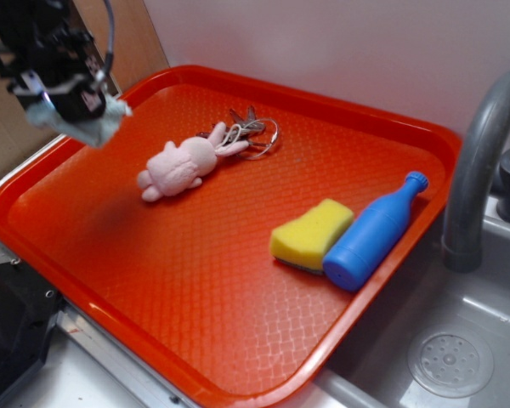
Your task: Grab the blue cloth.
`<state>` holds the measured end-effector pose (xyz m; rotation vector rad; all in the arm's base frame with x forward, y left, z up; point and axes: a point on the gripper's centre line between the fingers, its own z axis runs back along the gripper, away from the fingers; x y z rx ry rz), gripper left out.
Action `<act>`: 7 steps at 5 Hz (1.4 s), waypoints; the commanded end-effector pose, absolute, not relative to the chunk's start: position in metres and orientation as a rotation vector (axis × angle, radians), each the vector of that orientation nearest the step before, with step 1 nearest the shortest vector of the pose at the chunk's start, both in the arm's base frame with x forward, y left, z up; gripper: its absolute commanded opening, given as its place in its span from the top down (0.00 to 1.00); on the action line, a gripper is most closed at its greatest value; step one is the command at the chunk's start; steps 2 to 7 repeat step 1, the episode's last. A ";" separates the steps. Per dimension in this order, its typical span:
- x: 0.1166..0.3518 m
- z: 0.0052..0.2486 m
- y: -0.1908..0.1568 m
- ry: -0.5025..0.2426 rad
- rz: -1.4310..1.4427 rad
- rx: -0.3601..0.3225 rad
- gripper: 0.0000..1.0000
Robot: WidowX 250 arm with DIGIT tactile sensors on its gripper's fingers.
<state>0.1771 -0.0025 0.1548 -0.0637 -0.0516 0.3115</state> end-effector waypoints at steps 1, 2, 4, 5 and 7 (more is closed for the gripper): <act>0.140 0.266 -0.017 -0.106 0.121 -0.104 1.00; 0.140 0.266 -0.017 -0.106 0.121 -0.104 1.00; 0.140 0.266 -0.017 -0.106 0.121 -0.104 1.00; 0.140 0.266 -0.017 -0.106 0.121 -0.104 1.00; 0.140 0.266 -0.017 -0.106 0.121 -0.104 1.00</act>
